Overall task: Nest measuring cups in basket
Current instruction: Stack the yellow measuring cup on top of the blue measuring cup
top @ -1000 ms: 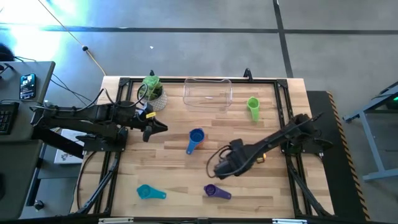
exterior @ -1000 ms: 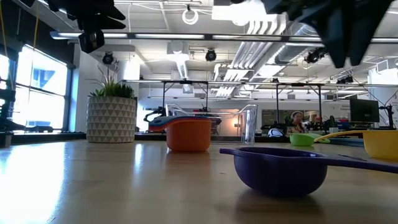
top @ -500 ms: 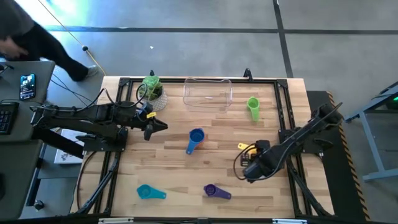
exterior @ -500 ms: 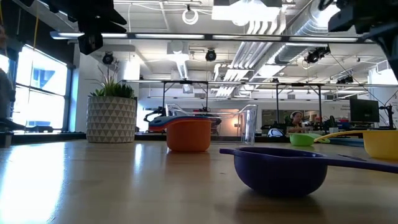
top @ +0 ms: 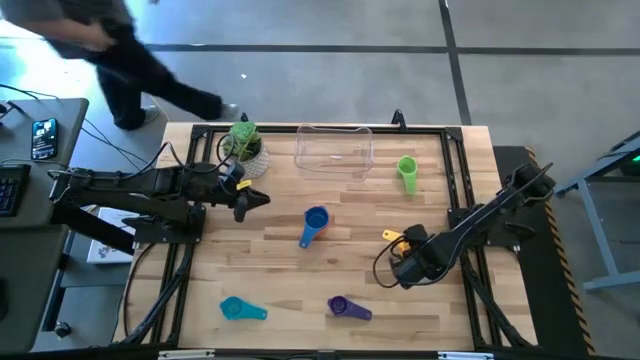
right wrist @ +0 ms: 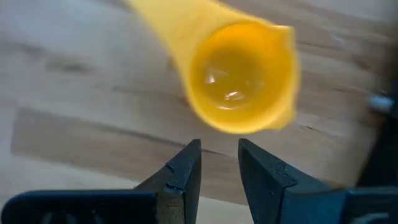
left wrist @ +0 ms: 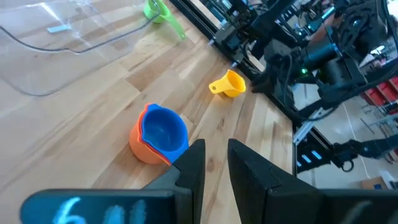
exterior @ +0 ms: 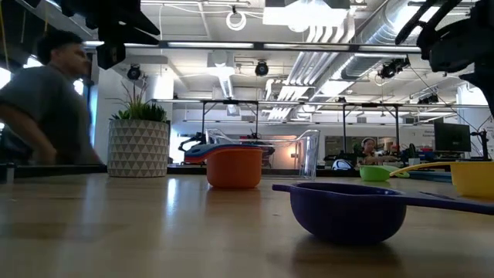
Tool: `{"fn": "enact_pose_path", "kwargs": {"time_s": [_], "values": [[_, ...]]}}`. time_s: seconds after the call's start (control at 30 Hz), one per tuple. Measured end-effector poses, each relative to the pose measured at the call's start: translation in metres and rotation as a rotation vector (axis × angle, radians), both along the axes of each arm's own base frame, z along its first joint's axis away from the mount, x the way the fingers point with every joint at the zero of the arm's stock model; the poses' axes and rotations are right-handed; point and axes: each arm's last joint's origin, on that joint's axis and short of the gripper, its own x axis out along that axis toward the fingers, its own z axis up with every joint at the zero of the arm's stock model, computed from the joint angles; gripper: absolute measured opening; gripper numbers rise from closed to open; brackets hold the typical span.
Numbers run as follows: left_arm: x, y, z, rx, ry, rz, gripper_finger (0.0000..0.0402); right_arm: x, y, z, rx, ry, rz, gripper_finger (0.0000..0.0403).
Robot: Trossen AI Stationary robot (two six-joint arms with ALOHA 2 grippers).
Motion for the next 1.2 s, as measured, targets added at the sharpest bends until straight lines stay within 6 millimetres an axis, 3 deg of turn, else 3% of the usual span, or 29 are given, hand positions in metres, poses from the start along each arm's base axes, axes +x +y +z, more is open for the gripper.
{"fn": "enact_pose_path", "kwargs": {"time_s": [0.27, 0.63, 1.2], "values": [[0.000, 0.001, 0.000, -0.008, -0.002, 0.038, 0.0060, -0.002, -0.010, -0.009, 0.024, 0.070, 0.215, 0.0099], [0.000, 0.002, 0.000, -0.010, -0.004, 0.073, 0.0060, 0.014, -0.025, -0.010, 0.078, 0.050, 0.435, 0.0099], [0.000, 0.002, 0.000, -0.005, -0.004, 0.096, 0.0060, 0.024, -0.029, -0.024, 0.109, 0.106, 0.481, 0.0099]]}}
